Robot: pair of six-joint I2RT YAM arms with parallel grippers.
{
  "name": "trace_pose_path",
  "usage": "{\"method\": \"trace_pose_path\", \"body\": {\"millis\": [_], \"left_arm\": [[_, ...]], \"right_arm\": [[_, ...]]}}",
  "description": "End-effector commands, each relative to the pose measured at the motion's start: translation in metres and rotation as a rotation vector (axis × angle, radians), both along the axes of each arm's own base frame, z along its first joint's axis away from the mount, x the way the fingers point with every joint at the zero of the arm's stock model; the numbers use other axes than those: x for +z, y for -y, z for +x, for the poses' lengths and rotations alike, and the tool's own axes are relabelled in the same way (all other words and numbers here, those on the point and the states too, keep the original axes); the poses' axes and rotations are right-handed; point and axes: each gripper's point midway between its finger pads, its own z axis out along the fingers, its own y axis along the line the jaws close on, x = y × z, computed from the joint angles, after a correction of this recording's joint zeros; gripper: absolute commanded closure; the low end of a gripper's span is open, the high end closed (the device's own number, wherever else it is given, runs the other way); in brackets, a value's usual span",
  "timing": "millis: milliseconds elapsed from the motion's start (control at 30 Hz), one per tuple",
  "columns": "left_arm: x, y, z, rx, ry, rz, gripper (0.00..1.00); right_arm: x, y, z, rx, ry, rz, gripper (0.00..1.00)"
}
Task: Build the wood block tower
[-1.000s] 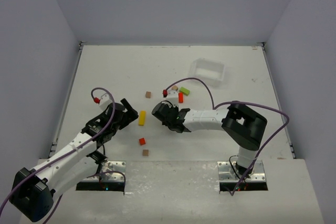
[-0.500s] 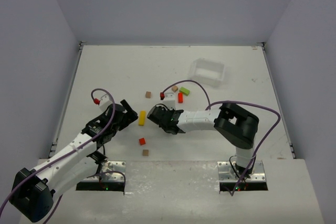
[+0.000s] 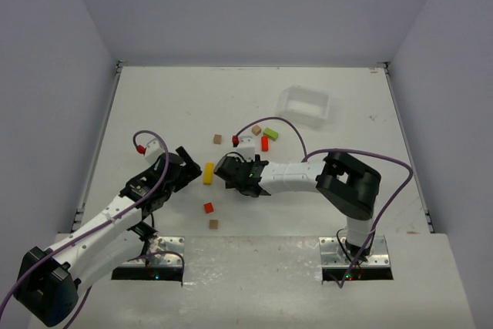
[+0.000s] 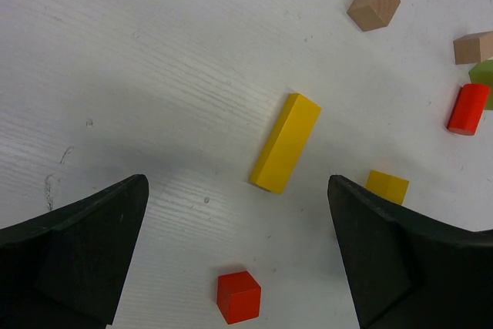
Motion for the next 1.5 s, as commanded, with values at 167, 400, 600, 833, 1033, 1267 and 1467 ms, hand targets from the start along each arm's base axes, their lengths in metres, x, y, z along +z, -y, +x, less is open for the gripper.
{"method": "trace_pose_path", "body": {"millis": [167,400,600,833,1033,1267,1467], "left_arm": [[0.017,0.001,0.009,0.004,0.049,-0.010,0.00],[0.016,0.002,0.011,-0.006,0.049,0.003,0.00],[0.021,0.003,0.017,-0.029,0.074,0.025,0.00],[0.032,0.003,0.023,-0.035,0.113,0.030,0.00],[0.036,0.001,0.026,-0.029,0.128,0.044,0.00],[0.033,-0.002,0.027,-0.015,0.118,0.064,0.00],[0.032,-0.002,0.028,-0.011,0.110,0.073,0.00]], "right_arm": [[0.062,0.012,0.020,0.083,0.135,0.000,0.09],[0.089,0.060,0.078,0.318,0.130,-0.038,0.01],[0.069,0.091,0.115,0.672,0.154,-0.206,0.07],[0.043,0.118,0.148,0.705,0.090,-0.314,0.14],[0.029,0.128,0.157,0.697,0.054,-0.286,0.21],[0.018,0.127,0.173,0.701,0.043,-0.300,0.31],[0.008,0.120,0.189,0.682,0.032,-0.287,0.39]]}}
